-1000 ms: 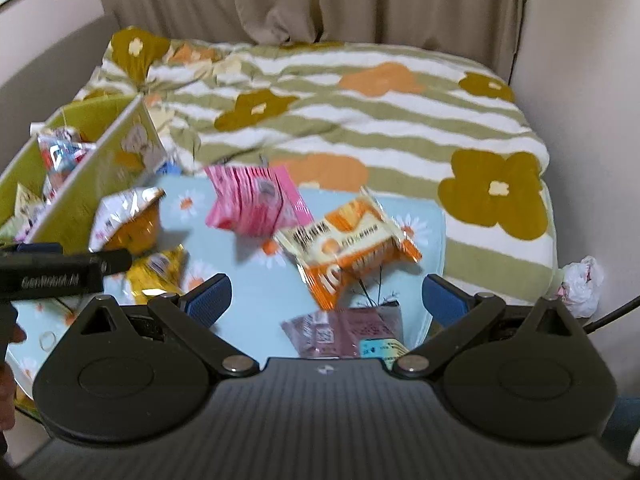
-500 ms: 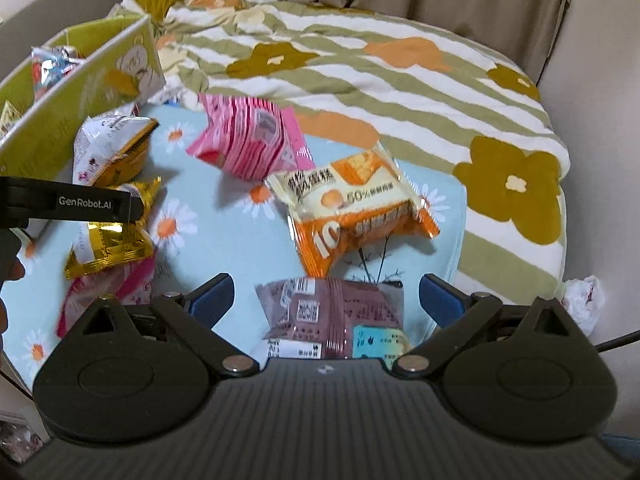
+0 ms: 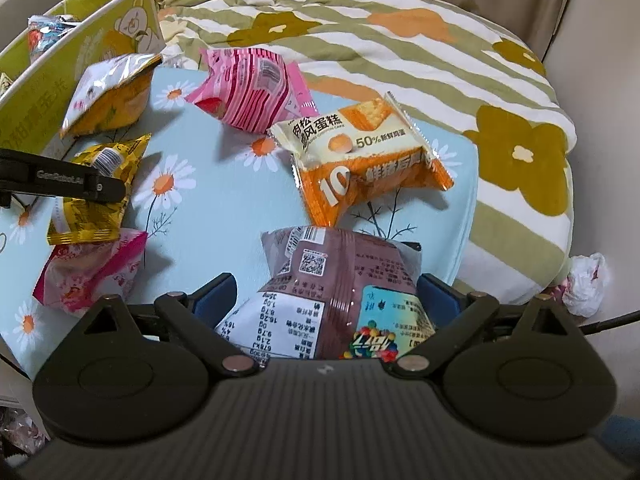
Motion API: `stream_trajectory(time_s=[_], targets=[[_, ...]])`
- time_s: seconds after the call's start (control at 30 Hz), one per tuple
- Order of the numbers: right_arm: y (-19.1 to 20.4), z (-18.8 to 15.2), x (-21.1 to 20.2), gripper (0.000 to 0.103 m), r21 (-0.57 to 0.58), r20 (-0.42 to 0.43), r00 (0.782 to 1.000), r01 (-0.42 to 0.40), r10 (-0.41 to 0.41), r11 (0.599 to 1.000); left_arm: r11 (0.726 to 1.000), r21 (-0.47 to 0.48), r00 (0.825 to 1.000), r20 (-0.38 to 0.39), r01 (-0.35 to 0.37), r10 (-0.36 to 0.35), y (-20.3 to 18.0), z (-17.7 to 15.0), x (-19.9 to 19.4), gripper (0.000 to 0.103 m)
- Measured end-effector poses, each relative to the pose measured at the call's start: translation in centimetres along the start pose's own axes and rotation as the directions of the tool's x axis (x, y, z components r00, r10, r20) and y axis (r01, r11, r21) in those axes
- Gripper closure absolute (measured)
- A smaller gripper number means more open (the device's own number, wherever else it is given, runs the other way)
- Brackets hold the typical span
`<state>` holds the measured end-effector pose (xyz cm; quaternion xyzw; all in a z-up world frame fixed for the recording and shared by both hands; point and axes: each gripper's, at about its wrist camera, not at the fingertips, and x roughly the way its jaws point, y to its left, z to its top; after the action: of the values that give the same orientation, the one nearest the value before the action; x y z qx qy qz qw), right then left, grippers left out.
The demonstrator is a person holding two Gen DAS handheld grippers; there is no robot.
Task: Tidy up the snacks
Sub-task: 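Grasp the gold-striped bag with the left gripper while the right gripper grasps the brown bag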
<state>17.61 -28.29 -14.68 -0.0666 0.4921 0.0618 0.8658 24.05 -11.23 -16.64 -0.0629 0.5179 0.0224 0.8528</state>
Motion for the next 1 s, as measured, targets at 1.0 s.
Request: stream_trajectory(time_s=[1.0], targets=[[2.0, -0.6, -4.1, 0.023, 0.034, 0.107, 0.994, 0.024, -0.027, 0.999, 0.992, 0.122, 0.973, 0.224, 0.024, -0.051, -0.9, -1.7, -8.3, 0.060]])
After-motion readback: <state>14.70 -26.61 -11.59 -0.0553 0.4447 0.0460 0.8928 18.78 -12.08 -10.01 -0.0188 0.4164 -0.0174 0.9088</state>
